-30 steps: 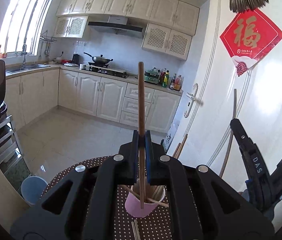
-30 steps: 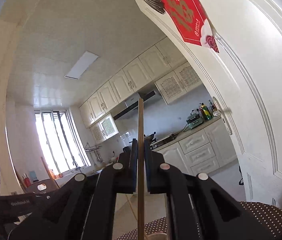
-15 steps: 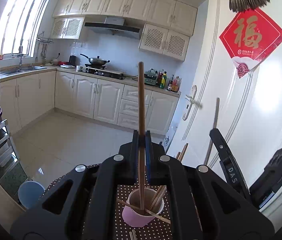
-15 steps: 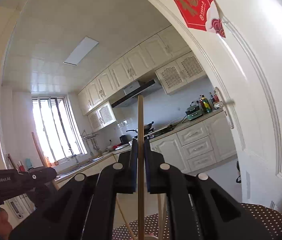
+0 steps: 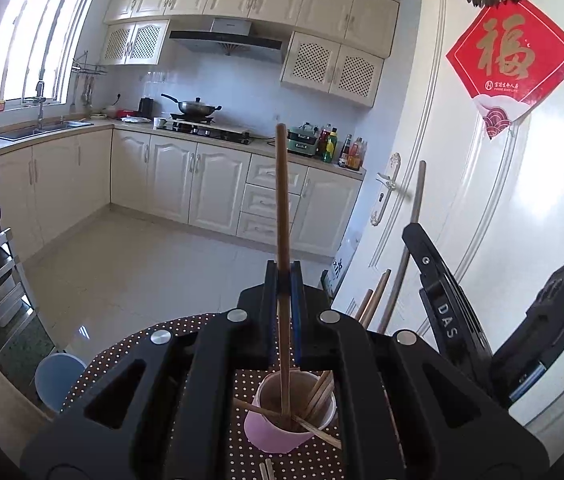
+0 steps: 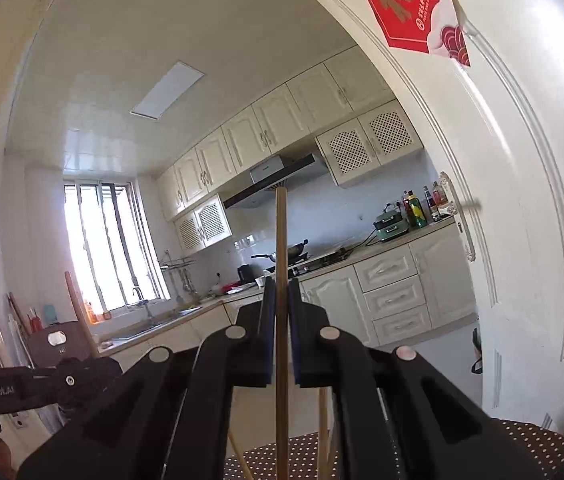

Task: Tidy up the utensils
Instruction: 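Lower both chopsticks into the pink cup with both grippers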

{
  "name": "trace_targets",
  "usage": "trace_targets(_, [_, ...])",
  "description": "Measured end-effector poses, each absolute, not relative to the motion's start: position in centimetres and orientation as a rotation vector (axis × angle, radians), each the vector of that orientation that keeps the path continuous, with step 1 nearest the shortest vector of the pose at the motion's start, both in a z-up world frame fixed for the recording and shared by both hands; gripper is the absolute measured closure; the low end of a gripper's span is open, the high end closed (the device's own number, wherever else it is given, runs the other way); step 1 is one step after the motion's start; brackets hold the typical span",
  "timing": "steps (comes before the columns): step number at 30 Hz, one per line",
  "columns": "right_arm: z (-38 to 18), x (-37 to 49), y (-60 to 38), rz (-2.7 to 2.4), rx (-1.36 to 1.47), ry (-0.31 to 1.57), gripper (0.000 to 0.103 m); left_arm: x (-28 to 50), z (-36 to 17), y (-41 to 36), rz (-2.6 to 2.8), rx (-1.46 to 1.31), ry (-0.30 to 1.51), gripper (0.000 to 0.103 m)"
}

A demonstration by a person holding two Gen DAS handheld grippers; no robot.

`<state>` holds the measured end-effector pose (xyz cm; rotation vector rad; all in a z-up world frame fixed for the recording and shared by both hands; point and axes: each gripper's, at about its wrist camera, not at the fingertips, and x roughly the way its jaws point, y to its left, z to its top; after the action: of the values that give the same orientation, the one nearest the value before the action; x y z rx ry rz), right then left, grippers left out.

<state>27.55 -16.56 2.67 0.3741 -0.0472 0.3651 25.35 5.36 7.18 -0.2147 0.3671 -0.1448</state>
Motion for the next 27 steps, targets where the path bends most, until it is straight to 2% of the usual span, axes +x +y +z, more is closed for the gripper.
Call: trace_targets(27, [-1.0, 28.5, -14.3, 0.347, 0.270, 0.026, 0.098, 27.9, 1.4, 4.4, -0.159, -0.186, 0.465, 0.097])
